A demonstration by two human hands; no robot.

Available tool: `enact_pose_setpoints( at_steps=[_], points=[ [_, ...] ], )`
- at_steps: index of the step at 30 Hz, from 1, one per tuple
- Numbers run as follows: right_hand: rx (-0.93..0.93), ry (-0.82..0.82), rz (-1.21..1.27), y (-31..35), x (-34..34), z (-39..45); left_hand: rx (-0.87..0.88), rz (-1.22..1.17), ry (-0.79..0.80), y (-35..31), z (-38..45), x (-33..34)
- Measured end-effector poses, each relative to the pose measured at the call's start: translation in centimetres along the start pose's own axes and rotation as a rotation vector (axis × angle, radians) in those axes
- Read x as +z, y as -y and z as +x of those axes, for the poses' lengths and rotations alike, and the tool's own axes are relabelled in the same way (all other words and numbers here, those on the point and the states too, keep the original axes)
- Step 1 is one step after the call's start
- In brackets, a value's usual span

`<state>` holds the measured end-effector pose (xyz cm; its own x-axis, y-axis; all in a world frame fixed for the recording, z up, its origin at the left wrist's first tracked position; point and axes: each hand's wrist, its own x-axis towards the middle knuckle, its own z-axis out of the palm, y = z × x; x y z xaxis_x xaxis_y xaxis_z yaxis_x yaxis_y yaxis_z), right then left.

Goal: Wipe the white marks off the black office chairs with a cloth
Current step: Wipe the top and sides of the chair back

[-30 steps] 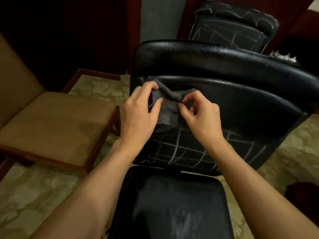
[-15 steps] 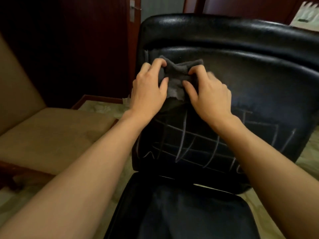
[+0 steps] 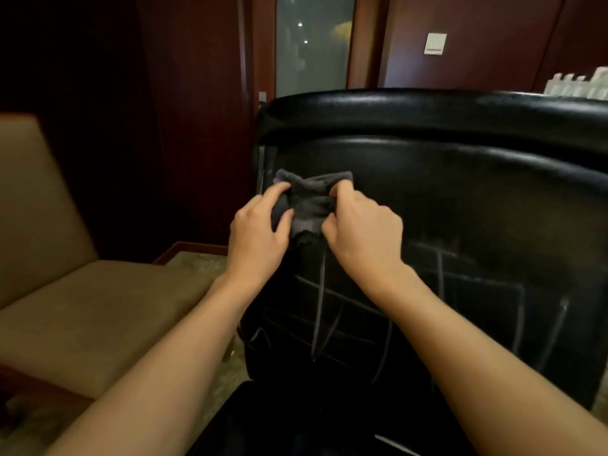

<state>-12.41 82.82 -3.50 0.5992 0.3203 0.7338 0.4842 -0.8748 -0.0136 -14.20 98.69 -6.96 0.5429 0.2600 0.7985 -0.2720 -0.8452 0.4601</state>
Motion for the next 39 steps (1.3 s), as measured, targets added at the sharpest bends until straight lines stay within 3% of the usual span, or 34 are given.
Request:
enact_pose_setpoints(
  at_steps=[10,14,19,25,28,30,35,39],
  points=[
    [-0.151,0.037,0.254,0.3,1.1,1.2,-0.137,0.195,-0.071,-1.4,0.0,-1.8],
    [-0.138,0.086,0.371,1.9,0.0,1.2,-0.012,0.264,-0.138,-1.8,-0.6,-2.9],
    [-0.076,-0.156,0.294,0.8,-2.0,1.7,0.099,0.059,-0.258,-2.0,-0.8,-2.6],
    [-0.072,-0.055,0.202,1.3,0.8,-1.5,0.100,0.284,-0.101,-0.1,-2.9,-2.4],
    [-0.065,0.132,0.201,1.6,1.3,-3.7,0.095,0.423,-0.032,0.3,-6.0,-2.3],
    [-0.055,0.173,0.195,1.2,0.8,-3.9,0.119,0.391,0.002,0.4,-6.6,-2.5],
    [0.010,0.007,0.260,1.9,-1.3,-0.2,0.119,0.272,-0.148,-0.4,-1.1,-3.5],
    [-0.014,0.129,0.213,2.4,0.7,-2.2,0.142,0.369,-0.130,0.8,-3.1,-2.6]
  ],
)
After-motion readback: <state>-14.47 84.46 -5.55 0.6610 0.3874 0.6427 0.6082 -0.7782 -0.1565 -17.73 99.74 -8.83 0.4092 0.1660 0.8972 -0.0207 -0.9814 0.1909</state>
